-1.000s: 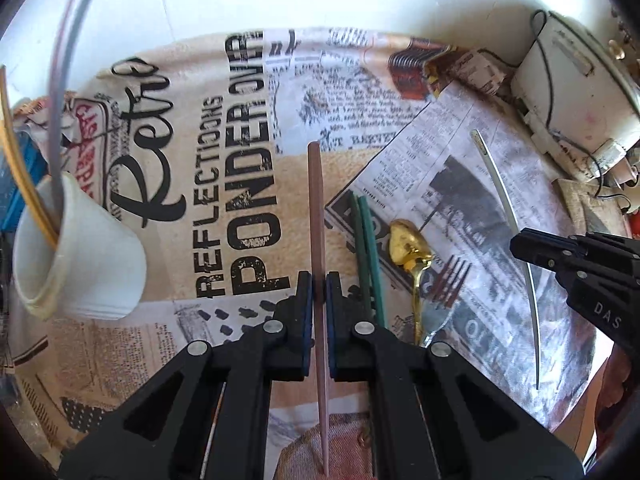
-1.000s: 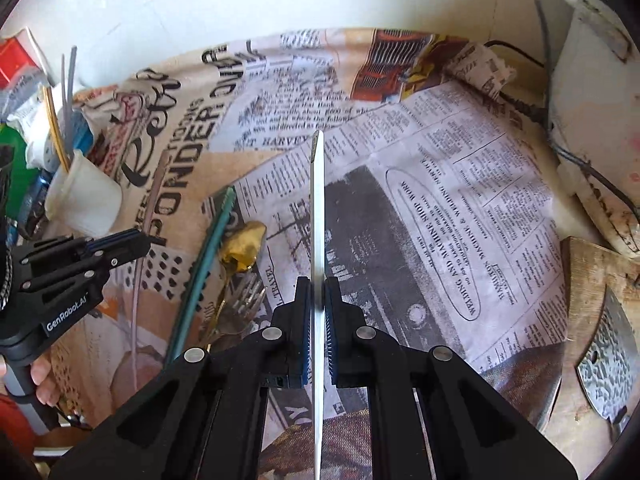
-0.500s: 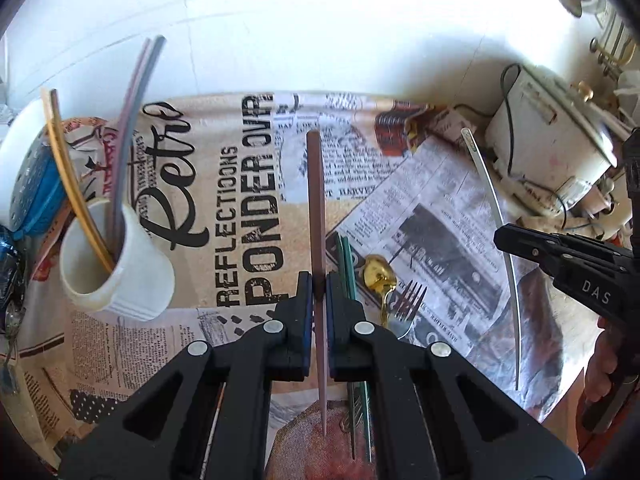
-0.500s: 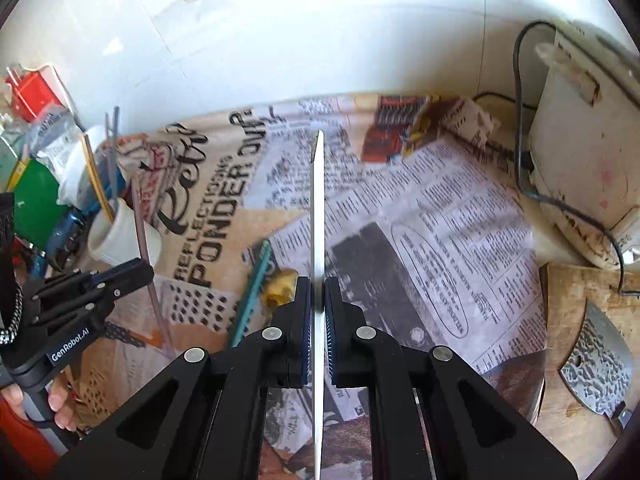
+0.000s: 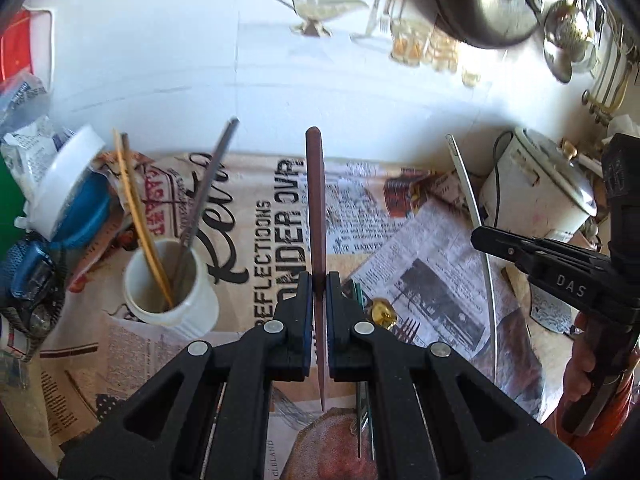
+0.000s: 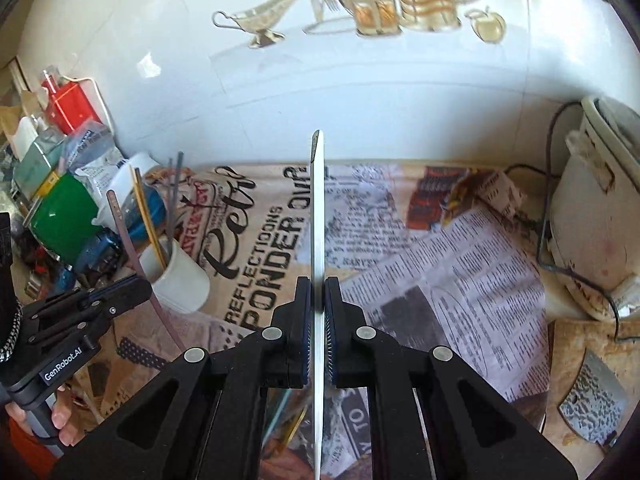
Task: Organize utensils
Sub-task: 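Lift both held sticks and carry them over the white cup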
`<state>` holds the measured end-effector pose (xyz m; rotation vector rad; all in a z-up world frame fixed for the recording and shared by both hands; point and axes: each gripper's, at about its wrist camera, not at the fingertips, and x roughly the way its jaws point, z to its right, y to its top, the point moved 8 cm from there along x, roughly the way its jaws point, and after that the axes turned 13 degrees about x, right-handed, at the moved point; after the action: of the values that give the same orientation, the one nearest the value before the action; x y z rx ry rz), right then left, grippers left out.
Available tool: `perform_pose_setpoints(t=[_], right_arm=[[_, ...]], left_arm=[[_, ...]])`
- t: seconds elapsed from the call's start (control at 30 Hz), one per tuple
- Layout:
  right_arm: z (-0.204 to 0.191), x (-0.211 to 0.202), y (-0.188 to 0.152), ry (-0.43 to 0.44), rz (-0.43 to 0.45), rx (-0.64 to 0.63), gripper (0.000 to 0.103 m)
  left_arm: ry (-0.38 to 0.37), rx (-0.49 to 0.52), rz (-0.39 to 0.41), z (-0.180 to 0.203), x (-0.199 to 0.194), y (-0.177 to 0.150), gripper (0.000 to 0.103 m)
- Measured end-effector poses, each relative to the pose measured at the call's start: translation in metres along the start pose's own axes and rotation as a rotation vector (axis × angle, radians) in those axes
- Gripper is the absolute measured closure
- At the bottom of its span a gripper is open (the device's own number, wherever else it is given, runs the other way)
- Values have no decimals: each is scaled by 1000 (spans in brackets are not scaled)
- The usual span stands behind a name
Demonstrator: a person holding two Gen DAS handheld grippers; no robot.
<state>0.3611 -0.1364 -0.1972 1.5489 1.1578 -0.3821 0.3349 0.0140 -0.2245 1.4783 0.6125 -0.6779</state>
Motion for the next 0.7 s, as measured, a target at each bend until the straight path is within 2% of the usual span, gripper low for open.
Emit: perform_pose_setpoints(t=[0.37,0.7], right_arm=[[-70,-2,23,87,71,-64,97],[-138,21,32,145,85,-119,97]], left_arm=[[55,-30,99,-49,-41,17,99],[82,-60,171,-108,-61,36,99]])
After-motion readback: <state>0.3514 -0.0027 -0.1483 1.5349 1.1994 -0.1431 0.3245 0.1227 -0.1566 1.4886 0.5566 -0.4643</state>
